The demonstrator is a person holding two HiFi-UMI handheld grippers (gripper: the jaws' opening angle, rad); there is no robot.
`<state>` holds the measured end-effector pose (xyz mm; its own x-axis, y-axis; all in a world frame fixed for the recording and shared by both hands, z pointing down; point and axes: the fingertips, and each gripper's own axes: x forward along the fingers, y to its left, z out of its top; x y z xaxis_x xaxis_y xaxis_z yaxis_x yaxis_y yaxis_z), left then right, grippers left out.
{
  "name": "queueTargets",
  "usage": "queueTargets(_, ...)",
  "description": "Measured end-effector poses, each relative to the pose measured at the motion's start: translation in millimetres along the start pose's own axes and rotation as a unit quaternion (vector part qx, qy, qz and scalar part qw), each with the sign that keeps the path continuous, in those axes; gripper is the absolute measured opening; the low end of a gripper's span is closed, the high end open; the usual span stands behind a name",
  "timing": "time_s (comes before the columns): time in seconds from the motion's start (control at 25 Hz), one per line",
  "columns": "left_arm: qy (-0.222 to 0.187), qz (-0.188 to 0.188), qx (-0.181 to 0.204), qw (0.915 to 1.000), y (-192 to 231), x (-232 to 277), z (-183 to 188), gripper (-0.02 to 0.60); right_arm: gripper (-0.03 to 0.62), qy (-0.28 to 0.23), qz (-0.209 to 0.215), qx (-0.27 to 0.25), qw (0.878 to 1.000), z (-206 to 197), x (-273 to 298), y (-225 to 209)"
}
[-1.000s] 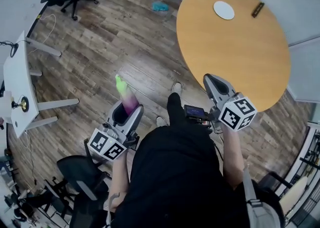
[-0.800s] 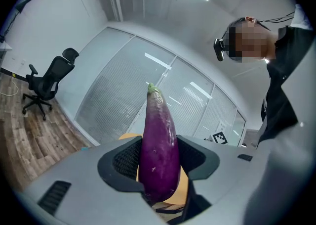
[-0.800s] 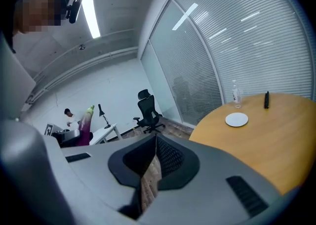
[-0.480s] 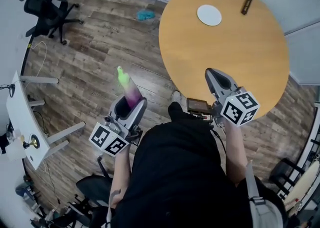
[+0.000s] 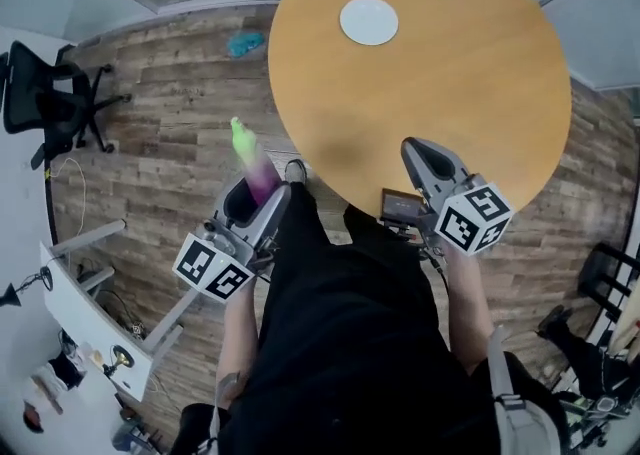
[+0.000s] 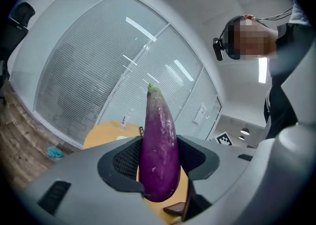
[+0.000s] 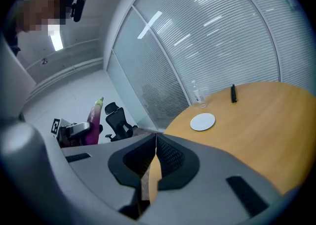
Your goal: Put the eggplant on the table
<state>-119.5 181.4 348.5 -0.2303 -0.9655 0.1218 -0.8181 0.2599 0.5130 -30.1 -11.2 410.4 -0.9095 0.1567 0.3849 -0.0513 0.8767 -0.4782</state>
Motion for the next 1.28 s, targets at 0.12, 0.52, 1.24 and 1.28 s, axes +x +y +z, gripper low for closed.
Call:
queueTargets(0.12,0.038,-0.044,0.009,0.9983,36.7,32.2,13.5,0.227,0.018,-0.013,-0.038,0.016,0.999,10.9,27.1,-2.6)
queueTargets(0.52,0.118,-0.196,0.033,0.9729,91.3,131.2,58.3,0.227,0.018,-0.090,-0.165,0.066,0.980,52.1,60.3,-11.6)
queueTargets(1.24,0.223,-0.307,0.113,0.9184,84.0,223.5,45.5,0.227,0.018,-0.186,-0.325,0.123,0.919,35.9,2.5,-15.2)
queueTargets(1.28,0.228,-0.307,0.116,0.9168,85.5,227.4,43.6,0.227,0.018,-0.189,-0.332,0.127,0.915,33.3,0.1,-13.7)
